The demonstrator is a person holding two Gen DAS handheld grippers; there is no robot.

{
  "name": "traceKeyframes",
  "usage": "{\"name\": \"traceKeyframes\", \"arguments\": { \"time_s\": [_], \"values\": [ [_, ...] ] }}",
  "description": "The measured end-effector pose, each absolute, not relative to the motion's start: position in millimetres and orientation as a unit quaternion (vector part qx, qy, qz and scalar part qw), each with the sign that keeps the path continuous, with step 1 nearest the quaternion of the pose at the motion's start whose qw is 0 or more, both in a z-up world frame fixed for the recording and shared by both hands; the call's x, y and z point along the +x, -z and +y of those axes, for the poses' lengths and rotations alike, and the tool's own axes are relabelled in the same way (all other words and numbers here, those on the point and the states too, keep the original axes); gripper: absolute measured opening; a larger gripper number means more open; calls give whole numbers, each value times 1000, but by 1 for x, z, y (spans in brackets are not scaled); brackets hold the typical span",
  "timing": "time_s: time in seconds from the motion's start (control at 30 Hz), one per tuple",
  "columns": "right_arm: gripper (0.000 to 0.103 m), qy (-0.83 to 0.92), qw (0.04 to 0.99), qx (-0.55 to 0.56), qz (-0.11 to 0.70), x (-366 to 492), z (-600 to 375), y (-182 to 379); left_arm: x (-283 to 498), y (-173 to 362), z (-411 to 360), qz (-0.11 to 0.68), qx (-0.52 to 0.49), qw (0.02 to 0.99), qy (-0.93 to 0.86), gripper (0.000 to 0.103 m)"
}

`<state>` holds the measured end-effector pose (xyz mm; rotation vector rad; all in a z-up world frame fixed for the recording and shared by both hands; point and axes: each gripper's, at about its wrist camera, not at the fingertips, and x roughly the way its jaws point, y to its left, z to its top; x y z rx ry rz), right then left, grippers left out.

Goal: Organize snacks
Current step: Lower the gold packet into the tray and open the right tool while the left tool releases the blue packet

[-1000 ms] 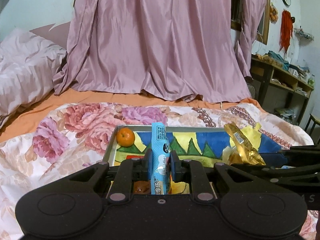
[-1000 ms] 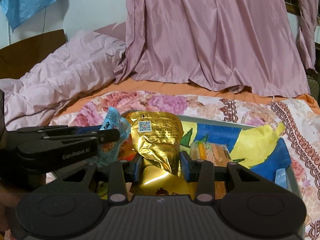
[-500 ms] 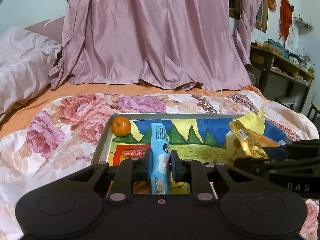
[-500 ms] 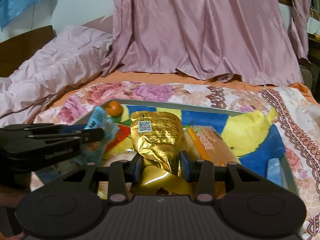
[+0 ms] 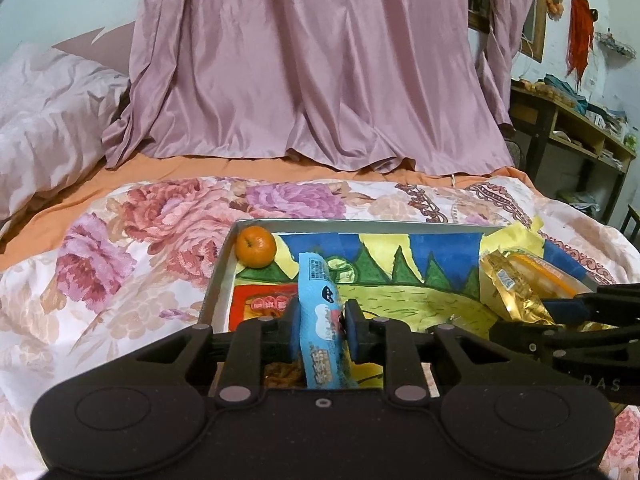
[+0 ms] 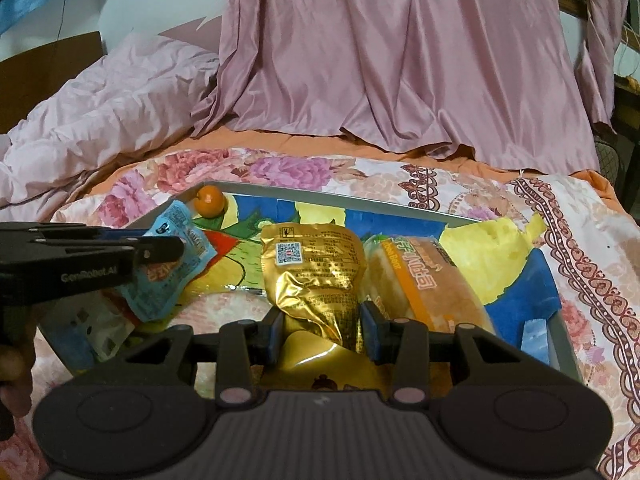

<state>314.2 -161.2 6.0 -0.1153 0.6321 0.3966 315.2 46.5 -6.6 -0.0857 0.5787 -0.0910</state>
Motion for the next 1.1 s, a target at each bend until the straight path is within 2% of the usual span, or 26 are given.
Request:
{"name": "traceKeyframes", "arguments": {
  "time_s": [0.3,0.43,0.6,0.9,1.0,1.1],
  "values": [
    [44,-180,932,-55,309,320,-172,-4,314,9,52,282,-52,957,45,26],
    [45,-182,931,-65,309,319,-169,-3,317,13,51,297,-44,953,33,34],
    [46,-183,932,-74,305,315,-168,-1,313,15,53,292,-46,955,38,36],
    [57,-188,933,-89,293,308,-163,0,311,14,51,290,-42,955,38,40],
    [60,-188,933,-89,292,306,-162,1,310,14,50,288,-41,956,41,49],
    [61,-188,934,-89,292,304,-161,0,308,12,49,284,-43,957,38,62]
  ]
}}
